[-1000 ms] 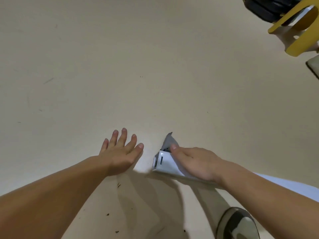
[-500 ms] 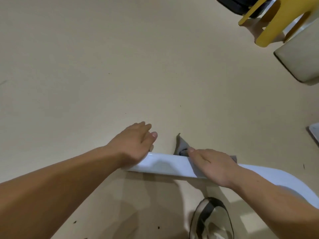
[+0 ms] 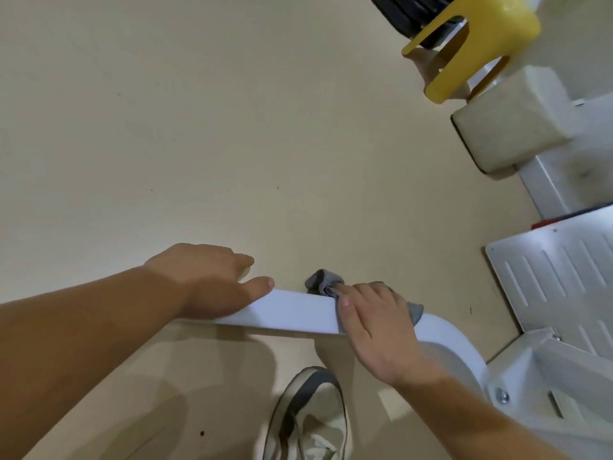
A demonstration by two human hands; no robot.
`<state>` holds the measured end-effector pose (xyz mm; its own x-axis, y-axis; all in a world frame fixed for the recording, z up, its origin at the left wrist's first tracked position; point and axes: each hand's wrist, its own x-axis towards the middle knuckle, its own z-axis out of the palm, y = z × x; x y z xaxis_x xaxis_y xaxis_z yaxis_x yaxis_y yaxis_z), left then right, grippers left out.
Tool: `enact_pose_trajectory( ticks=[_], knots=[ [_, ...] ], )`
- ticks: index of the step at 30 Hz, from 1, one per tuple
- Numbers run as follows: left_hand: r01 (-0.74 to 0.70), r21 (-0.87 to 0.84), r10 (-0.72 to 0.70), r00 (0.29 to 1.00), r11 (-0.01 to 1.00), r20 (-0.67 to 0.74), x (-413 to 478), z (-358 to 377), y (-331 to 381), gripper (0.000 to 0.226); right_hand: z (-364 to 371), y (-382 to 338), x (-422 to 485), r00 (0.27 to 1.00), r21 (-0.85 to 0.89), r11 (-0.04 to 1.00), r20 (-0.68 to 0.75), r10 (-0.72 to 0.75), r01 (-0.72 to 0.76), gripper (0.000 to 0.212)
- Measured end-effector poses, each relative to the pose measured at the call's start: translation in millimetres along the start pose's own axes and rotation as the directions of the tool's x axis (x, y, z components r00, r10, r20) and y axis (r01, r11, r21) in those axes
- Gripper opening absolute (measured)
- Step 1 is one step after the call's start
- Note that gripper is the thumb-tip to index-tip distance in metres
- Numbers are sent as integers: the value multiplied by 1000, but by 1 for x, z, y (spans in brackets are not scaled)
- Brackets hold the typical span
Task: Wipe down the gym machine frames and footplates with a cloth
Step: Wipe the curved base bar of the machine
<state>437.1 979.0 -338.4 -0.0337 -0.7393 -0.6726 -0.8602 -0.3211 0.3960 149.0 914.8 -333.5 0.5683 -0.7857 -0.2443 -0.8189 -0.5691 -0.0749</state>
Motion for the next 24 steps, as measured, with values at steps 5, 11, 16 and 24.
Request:
enact_pose_trajectory(
  ticks=[5,11,16,24],
  knots=[
    [-13,-88,11,1000,996,-27,0,0,0,76,-8,-29,16,990,105,992,109,-85,73,57],
    [6,-30,-7,999,1000,-40,-2,1,1,71,-15,84,-14,954,-98,965,155,256,-243,58],
    [9,117,3,995,993,-104,-1,4,6,66,-28,116,-13,788,-192,860,343,511,-474,60],
    [4,86,6,993,996,-120,2,6,0,78,-19,13,29,904,117,967,393,166,-228,45]
  ],
)
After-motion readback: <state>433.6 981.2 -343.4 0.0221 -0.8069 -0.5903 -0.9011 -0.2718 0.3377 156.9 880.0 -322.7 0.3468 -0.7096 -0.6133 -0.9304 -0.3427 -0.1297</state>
